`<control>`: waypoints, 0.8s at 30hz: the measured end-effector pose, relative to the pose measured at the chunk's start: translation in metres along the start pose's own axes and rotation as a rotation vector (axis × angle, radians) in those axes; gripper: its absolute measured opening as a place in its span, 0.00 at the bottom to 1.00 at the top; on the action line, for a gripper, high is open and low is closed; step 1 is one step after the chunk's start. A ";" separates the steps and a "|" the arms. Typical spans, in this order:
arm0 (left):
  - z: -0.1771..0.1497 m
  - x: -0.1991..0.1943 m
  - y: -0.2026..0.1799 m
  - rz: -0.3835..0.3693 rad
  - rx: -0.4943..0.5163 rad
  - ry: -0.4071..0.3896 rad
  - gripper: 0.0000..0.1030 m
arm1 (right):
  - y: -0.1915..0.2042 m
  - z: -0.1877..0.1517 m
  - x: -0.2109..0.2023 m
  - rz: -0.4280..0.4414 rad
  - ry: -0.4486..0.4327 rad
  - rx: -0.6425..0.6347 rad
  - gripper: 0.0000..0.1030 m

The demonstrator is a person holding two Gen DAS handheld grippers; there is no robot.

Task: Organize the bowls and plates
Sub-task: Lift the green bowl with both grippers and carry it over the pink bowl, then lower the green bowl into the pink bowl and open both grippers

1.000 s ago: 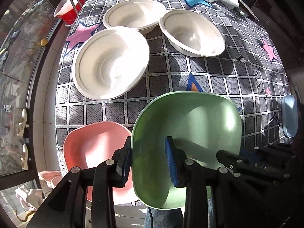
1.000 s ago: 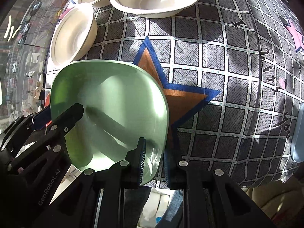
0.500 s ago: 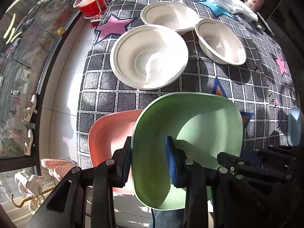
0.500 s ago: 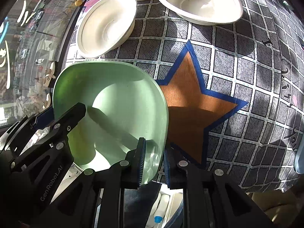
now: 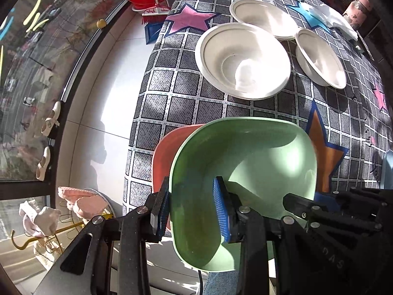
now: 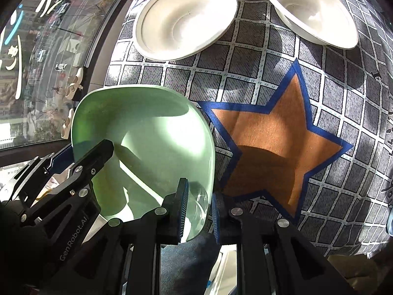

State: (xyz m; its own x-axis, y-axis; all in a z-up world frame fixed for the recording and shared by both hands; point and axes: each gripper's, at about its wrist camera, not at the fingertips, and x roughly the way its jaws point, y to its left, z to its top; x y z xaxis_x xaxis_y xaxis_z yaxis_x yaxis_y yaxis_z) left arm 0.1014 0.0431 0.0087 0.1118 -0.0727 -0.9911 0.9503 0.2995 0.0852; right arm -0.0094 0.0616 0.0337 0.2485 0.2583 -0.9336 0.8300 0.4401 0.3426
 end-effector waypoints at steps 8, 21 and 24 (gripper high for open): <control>0.008 0.011 0.019 0.025 -0.042 -0.024 0.35 | 0.024 0.023 0.033 0.006 0.008 -0.003 0.20; -0.002 0.038 0.038 0.063 -0.122 -0.002 0.63 | 0.049 0.045 0.059 -0.015 -0.001 -0.043 0.31; -0.003 0.038 0.047 0.073 -0.138 -0.009 0.71 | 0.047 0.045 0.055 -0.015 -0.024 -0.040 0.49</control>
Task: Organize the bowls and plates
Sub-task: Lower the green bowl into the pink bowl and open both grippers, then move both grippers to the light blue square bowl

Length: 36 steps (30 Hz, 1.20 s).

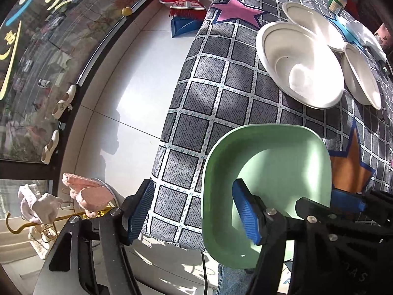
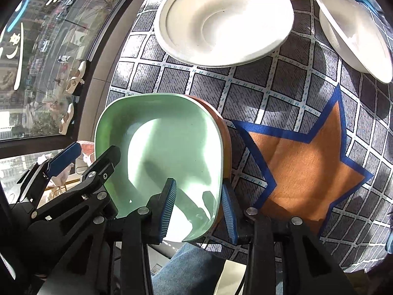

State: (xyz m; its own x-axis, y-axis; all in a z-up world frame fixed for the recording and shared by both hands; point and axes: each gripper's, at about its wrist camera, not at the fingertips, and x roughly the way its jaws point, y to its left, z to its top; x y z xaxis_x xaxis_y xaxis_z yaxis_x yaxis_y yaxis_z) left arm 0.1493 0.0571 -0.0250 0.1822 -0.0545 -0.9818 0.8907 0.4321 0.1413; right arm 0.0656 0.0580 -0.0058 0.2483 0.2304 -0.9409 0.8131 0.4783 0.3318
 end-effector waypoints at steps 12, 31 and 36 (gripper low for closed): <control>-0.003 0.011 -0.004 -0.027 -0.003 0.034 0.74 | -0.015 -0.006 -0.034 -0.076 -0.178 -0.002 0.62; -0.006 0.031 -0.036 0.006 0.111 0.057 0.76 | -0.069 -0.036 0.007 -0.293 -0.022 0.088 0.62; 0.002 0.027 -0.029 0.034 0.135 0.036 0.76 | -0.045 -0.041 0.022 -0.227 0.005 0.038 0.62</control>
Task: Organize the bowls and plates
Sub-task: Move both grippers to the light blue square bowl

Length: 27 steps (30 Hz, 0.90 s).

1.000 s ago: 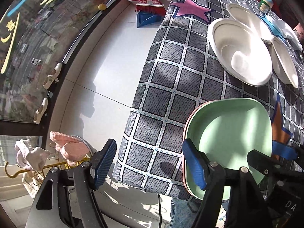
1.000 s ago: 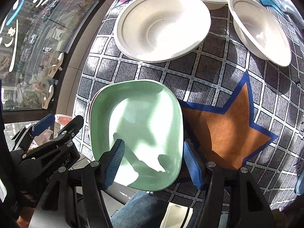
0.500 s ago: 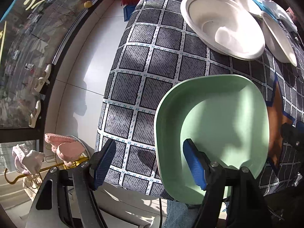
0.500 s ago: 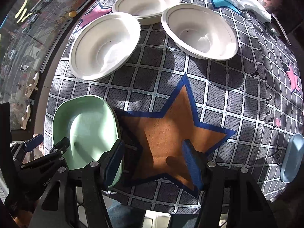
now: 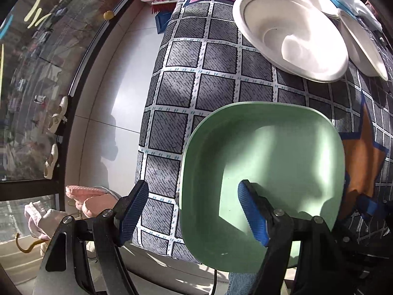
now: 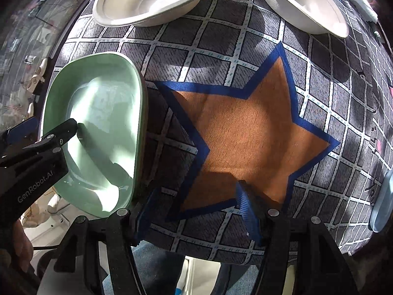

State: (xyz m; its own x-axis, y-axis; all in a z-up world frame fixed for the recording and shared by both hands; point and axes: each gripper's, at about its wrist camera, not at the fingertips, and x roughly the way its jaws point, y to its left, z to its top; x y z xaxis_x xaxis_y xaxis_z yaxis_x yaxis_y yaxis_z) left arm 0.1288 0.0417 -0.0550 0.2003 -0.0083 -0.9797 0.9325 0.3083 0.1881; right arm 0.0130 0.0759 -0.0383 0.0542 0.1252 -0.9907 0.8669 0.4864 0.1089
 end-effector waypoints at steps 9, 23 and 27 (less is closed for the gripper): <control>-0.002 -0.026 -0.030 -0.023 0.087 -0.017 0.76 | -0.069 -0.013 -0.002 0.032 -0.023 0.142 0.62; -0.017 -0.086 -0.259 -0.292 0.488 -0.044 0.78 | -0.310 -0.092 -0.041 -0.023 -0.187 0.531 0.88; -0.018 -0.098 -0.321 -0.334 0.556 -0.059 0.78 | -0.375 -0.123 -0.048 -0.107 -0.197 0.569 0.88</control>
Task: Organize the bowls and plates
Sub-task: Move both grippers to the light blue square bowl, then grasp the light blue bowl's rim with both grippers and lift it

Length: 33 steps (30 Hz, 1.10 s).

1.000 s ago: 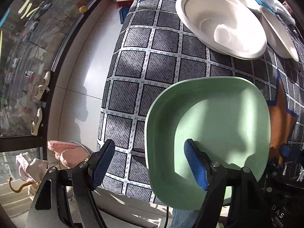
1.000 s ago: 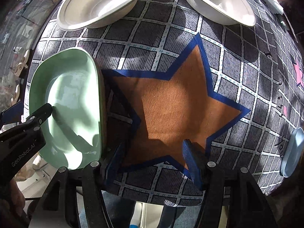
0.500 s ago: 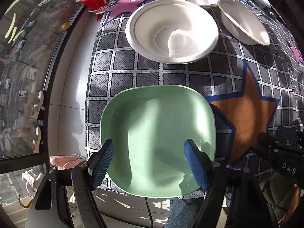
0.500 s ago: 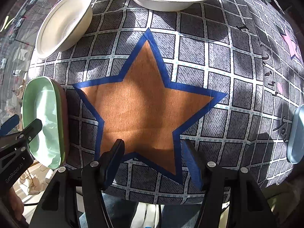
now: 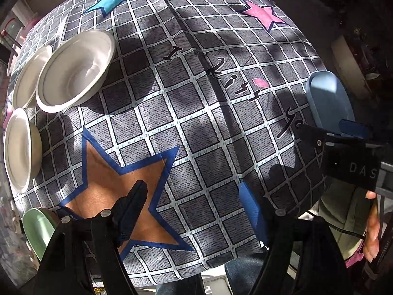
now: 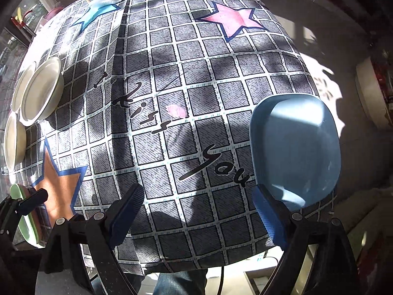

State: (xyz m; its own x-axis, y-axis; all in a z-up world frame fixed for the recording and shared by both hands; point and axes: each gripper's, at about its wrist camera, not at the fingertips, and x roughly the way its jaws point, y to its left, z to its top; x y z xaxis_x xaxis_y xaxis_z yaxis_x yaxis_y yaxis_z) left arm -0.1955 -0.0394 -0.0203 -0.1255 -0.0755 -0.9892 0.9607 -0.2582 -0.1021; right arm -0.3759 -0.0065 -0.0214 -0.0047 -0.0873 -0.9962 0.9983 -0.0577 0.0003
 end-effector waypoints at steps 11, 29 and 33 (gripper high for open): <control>0.064 0.017 -0.087 -0.056 0.038 0.016 0.78 | -0.200 0.017 0.014 -0.138 0.007 0.193 0.88; 0.107 0.072 -0.142 0.021 -0.015 0.077 0.78 | -0.227 0.028 0.026 -0.123 0.086 0.047 0.88; 0.105 0.075 -0.134 0.032 -0.025 0.080 0.78 | -0.210 0.026 0.018 -0.109 0.095 0.018 0.88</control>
State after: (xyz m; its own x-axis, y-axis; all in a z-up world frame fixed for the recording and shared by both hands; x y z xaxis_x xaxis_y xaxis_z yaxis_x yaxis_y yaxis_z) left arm -0.3601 -0.1119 -0.0696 -0.0755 -0.0062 -0.9971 0.9699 -0.2326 -0.0720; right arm -0.5875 -0.0216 -0.0368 -0.1071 0.0149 -0.9941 0.9909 -0.0800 -0.1079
